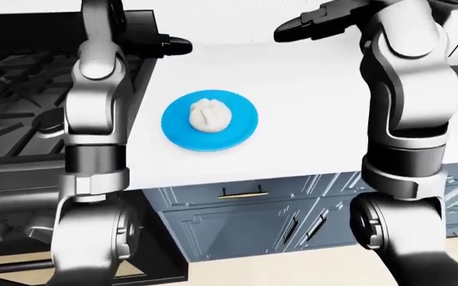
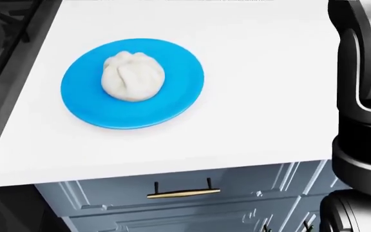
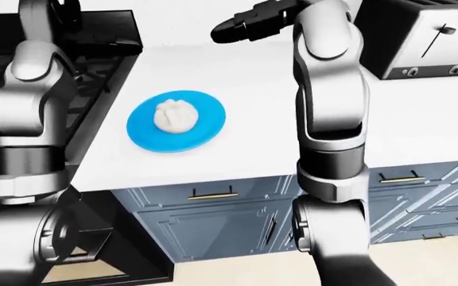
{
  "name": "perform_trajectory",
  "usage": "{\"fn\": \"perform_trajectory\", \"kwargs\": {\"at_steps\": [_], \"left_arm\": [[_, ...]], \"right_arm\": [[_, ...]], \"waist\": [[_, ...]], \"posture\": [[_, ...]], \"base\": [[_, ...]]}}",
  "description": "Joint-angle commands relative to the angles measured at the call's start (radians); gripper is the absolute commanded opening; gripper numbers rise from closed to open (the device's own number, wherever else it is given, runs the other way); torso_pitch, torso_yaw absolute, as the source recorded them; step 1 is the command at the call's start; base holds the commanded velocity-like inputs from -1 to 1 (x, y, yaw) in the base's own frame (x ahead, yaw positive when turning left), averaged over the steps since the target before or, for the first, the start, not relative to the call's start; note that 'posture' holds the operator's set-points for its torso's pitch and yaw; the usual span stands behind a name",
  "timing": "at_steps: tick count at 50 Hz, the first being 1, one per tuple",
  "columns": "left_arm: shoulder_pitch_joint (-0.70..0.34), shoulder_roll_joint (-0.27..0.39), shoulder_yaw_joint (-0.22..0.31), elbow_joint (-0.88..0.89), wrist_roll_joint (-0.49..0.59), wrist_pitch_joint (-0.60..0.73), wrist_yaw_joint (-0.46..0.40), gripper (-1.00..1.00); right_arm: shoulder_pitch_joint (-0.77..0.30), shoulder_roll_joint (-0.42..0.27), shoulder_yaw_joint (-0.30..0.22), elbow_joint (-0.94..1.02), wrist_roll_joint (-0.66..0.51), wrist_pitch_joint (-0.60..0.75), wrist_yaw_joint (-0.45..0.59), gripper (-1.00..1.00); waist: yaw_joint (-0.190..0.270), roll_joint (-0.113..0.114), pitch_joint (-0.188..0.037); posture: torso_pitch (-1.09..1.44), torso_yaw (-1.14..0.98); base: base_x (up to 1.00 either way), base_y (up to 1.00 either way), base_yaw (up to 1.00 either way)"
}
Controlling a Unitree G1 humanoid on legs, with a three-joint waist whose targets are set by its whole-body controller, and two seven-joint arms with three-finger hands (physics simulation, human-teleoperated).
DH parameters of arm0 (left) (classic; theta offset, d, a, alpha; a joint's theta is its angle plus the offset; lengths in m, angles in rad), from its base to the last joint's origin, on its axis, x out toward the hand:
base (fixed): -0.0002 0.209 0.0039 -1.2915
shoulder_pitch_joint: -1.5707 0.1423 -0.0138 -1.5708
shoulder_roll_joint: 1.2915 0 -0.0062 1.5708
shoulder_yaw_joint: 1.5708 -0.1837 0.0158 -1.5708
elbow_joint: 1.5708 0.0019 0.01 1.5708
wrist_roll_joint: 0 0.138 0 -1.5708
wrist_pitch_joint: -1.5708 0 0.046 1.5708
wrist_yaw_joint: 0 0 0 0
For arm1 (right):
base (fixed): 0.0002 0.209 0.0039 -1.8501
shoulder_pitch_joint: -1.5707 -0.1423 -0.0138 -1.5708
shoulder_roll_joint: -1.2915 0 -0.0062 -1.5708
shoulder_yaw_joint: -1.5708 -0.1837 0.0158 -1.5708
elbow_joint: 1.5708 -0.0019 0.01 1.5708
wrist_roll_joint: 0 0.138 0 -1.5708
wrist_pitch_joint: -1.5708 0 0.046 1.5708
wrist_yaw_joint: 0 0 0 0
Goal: Pick the dumpling from the pan and place it on the plate.
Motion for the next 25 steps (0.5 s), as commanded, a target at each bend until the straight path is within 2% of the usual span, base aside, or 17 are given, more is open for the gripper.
{"fn": "perform_trajectory", "kwargs": {"at_steps": [1,11,15,25], "left_arm": [[-0.036,0.011,0.006,-0.033,-0.008,-0.063,0.017,1.00],[-0.046,0.018,0.010,-0.053,-0.049,-0.171,0.053,1.00],[-0.056,0.015,0.008,-0.062,-0.066,-0.255,0.054,1.00],[-0.075,0.019,0.006,-0.098,-0.075,-0.312,0.062,1.00]], "right_arm": [[-0.048,-0.011,-0.005,-0.026,-0.023,-0.080,-0.003,1.00],[-0.102,-0.028,-0.020,0.018,-0.039,-0.171,-0.005,1.00],[-0.111,-0.039,-0.020,0.038,-0.046,-0.250,-0.007,1.00],[-0.148,-0.045,-0.027,0.059,-0.043,-0.330,-0.009,1.00]], "waist": [[0.000,0.001,-0.034],[-0.003,0.001,-0.031],[-0.002,0.000,-0.028],[-0.002,0.000,-0.024]], "posture": [[0.00,0.00],[0.00,0.00],[0.00,0.00],[0.00,0.00]], "base": [[0.00,0.00,0.00],[0.00,0.00,0.00],[0.00,0.00,0.00],[0.00,0.00,0.00]]}}
